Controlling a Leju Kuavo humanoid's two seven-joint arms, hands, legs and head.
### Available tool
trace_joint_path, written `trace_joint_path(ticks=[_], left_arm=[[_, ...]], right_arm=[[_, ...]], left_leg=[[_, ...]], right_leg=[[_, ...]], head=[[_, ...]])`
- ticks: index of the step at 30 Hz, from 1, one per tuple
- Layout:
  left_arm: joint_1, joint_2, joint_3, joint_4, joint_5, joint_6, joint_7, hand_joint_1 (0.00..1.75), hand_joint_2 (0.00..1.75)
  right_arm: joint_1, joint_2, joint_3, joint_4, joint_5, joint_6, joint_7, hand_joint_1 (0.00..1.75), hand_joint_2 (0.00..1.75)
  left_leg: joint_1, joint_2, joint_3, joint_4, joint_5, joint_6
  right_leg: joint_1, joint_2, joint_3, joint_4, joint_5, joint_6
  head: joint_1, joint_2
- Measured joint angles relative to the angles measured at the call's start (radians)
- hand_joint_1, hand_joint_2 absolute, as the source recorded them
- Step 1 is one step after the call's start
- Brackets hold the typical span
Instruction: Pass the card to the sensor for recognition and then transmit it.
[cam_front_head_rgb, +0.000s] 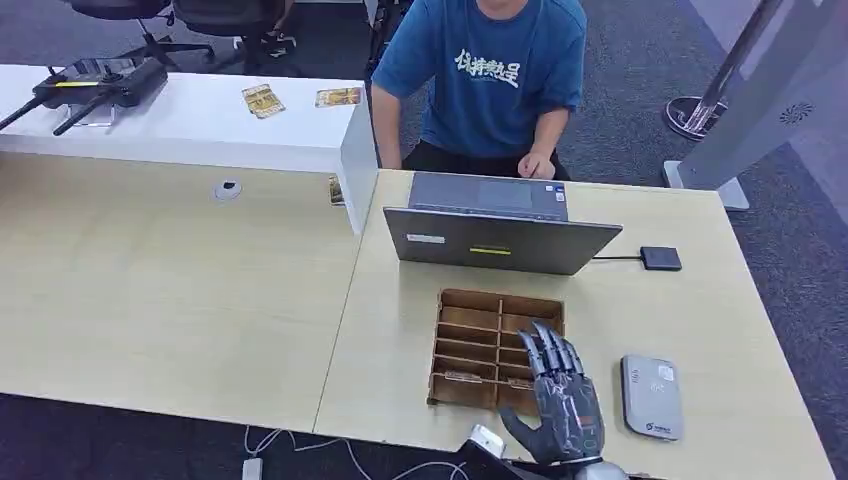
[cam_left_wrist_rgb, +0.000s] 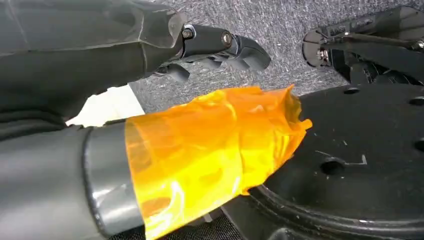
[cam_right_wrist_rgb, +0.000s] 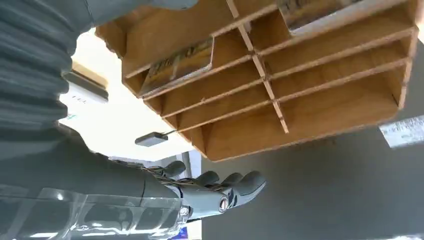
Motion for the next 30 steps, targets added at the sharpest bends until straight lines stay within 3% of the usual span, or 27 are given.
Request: trace_joint_path(ticks=[6,30], left_arm=[[0.000,0.003,-0.011,0.000,0.004,0.000,0.000,0.00,0.00],[0.001,0.002,-0.015,0.000,0.021,0.003,0.000,0.00,0.00]], right_arm=[[-0.008,-0.005,0.010,0.047,0.156,0.027,0.078,0.00,1.75],[-0.005,-0.037,0.021,0.029,0.097,0.049,0.051,0.00,1.75]], left_leg=[[0.000,0.000,0.000,0.000,0.000,0.000],[0.000,0.000,0.000,0.000,0.000,0.000]], right_leg=[[0.000,0.000,0.000,0.000,0.000,0.000],[0.000,0.000,0.000,0.000,0.000,0.000]], head=[[0.000,0.000],[0.000,0.000]])
